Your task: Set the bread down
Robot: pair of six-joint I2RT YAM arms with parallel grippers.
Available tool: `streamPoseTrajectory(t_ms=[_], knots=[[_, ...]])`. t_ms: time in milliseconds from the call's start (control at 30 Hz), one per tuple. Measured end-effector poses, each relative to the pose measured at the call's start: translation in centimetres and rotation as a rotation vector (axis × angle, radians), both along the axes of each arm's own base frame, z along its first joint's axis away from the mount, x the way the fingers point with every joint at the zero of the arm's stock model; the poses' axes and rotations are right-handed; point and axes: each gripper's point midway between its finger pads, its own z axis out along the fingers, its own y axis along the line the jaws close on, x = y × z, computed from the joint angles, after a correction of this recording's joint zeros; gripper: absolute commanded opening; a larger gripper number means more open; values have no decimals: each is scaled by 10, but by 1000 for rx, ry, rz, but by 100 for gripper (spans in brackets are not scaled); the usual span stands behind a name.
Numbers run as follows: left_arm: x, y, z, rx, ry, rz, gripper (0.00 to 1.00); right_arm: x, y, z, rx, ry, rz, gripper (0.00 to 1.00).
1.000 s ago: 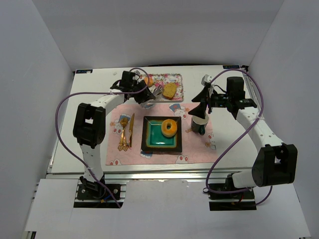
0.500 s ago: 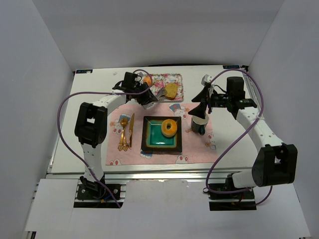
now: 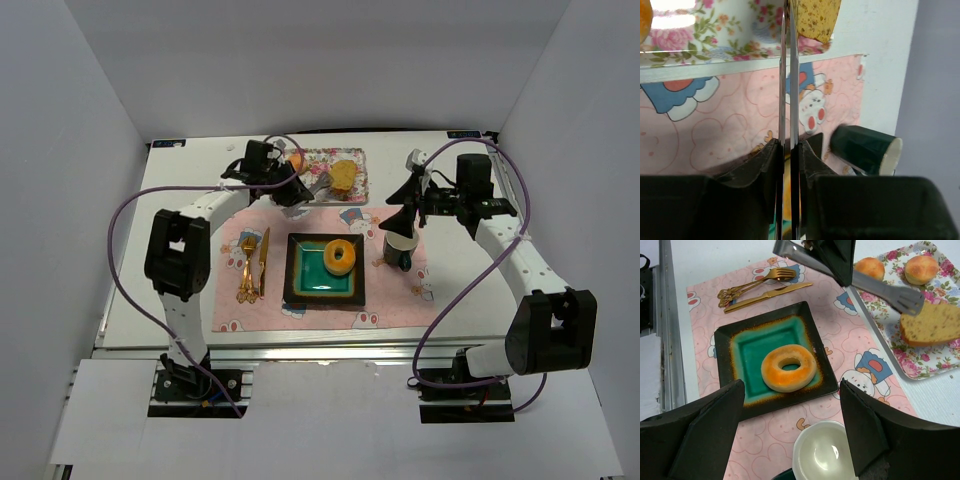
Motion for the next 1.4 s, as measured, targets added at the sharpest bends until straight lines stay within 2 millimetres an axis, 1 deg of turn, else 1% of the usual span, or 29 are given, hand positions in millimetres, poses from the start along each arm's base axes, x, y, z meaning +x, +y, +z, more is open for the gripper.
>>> streamPoseTrajectory(t_ms=[100, 167, 233, 267, 300, 367, 400, 500, 567, 667, 733, 833, 867, 967, 1000, 1100, 1233, 1333, 1400], knots=[[-4, 2, 27, -16, -51, 2, 0, 1, -2, 0, 0, 0, -5, 81], [-14, 5, 52, -29, -95, 2, 0, 1, -2, 0, -1, -3, -5, 80], [-30, 11, 74, -40, -132, 1, 0, 0, -2, 0, -2, -5, -5, 80], [-36, 13, 82, -44, -146, -1, 0, 0, -2, 1, -3, -7, -4, 80], [-49, 18, 97, -50, -176, -4, 0, 0, -2, 1, -4, -8, -3, 80], [-72, 26, 108, -48, -196, -11, 0, -1, -3, 0, -7, -10, -1, 79], [-86, 30, 111, -46, -198, -14, 0, -1, -3, -1, -9, -8, 0, 79], [-129, 45, 102, -31, -155, -23, 0, -2, -3, -2, -12, -6, 1, 79], [-160, 54, 90, -23, -104, -22, 0, -3, -3, -2, -13, -2, 2, 79], [-198, 64, 77, -34, -41, -13, 0, -3, -3, -3, -14, 6, 3, 79], [-218, 68, 73, -52, -15, -5, 0, -4, -3, -5, -16, 18, 3, 79], [-238, 72, 71, -79, 7, 8, 8, -2, -3, -5, -16, 26, 3, 79], [-241, 73, 69, -84, 12, 11, 11, -1, -3, -4, -16, 27, 4, 79], [-247, 75, 62, -85, 40, 21, 24, 0, -2, -4, -14, 35, 7, 79], [-247, 75, 59, -81, 51, 24, 30, -1, -2, -4, -13, 37, 8, 79], [-246, 76, 54, -67, 69, 31, 38, -1, -2, -4, -13, 40, 8, 79], [-243, 78, 44, -37, 92, 38, 47, -1, -2, -4, -13, 41, 8, 80], [-242, 81, 36, -11, 108, 45, 51, -1, -2, -4, -13, 41, 8, 80], [-243, 83, 33, 3, 115, 47, 52, -1, -2, -4, -13, 41, 8, 80]])
